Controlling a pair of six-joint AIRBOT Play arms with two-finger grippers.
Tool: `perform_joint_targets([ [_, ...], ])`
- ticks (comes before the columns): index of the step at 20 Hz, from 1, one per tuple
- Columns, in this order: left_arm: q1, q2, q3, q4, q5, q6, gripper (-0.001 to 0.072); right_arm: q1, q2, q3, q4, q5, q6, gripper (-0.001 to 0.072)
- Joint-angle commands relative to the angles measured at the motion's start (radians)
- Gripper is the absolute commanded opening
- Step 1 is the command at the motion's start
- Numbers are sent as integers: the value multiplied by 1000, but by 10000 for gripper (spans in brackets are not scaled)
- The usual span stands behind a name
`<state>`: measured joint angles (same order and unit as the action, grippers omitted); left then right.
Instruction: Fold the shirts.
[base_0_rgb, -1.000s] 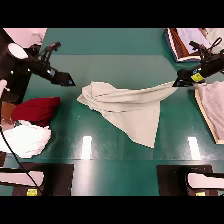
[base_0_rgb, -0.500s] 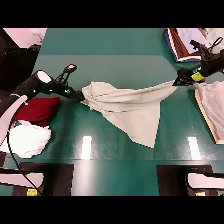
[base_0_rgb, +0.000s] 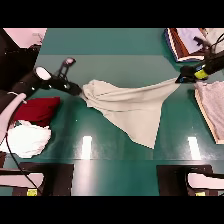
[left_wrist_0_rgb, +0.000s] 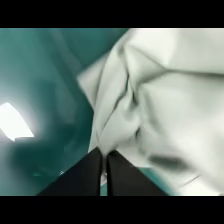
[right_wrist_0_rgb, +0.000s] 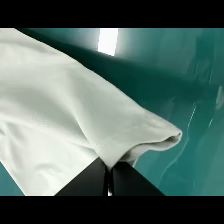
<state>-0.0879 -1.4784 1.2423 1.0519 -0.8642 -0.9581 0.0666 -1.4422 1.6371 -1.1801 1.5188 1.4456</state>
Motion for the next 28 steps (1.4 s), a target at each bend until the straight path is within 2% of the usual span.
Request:
perform_joint_targets([
  [1,21,146,165,116,-18,-38,26,-32,51,139,1,-4,1,15],
  [7,24,478,486,129,-20,-39,26,-90,209,399,1,-28,1,15],
  [12,24,629,686,119,-64,-58,26,-154,402,431,1,-82,0,15],
  [16,24,630,868,114,-126,-152,27,-251,528,431,1,-105,0,15],
  [21,24,588,827,60,-148,-181,26,-351,561,343,19,-92,1,14],
  [23,24,521,762,58,-166,-191,26,-351,513,261,69,-49,2,14],
  [26,24,361,691,24,-282,-197,27,-328,389,135,107,48,5,14],
  [28,19,219,657,3,-339,-197,27,-289,290,47,106,50,5,14],
])
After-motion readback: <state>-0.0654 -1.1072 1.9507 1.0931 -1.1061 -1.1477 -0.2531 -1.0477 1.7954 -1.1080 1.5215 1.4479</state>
